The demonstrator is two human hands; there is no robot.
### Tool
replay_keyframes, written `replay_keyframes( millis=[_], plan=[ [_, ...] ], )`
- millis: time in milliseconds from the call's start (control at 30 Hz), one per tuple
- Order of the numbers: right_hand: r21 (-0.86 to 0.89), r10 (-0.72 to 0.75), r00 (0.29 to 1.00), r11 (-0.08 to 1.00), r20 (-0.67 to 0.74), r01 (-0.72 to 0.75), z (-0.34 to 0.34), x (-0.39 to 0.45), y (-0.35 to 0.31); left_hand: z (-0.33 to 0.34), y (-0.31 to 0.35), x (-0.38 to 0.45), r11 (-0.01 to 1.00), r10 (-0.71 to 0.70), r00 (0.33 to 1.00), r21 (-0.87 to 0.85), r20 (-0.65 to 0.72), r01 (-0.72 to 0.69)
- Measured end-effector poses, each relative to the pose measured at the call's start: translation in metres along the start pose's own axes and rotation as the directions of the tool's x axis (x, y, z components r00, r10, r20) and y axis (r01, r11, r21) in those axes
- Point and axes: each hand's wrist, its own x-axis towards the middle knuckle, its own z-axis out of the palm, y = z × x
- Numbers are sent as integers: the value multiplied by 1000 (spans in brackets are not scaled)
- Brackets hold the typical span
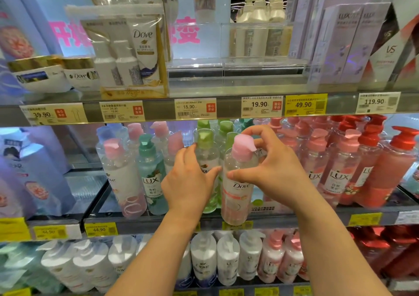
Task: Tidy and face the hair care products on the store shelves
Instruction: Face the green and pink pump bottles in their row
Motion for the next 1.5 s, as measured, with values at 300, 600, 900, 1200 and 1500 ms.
replay_keyframes(
  millis=[300, 600, 900, 1200, 1500],
  plan=[
    [-16, 17, 999, 1000, 30, -17, 3, 5, 2, 13, -13, 0, 991, 100, 994, 88, 41, -103],
    [-31, 38, 998, 999, 46, -37, 17, 10, -2, 9, -28, 6, 941, 274, 961, 196, 36, -276],
    [-37, 51, 998, 998, 35, -49, 32, 12, -15, -17, -63, 8, 922, 287, 911, -173, -297, -347],
    [-31, 65, 997, 997, 30, -64, 52, 5, -36, -45, -91, 26, 1000, -25, 999, 20, 26, 24],
    [-24, 76, 997, 997, -10, -77, 69, -9, -59, -48, -104, 33, 997, 42, 978, 56, 203, -54]
  ],
)
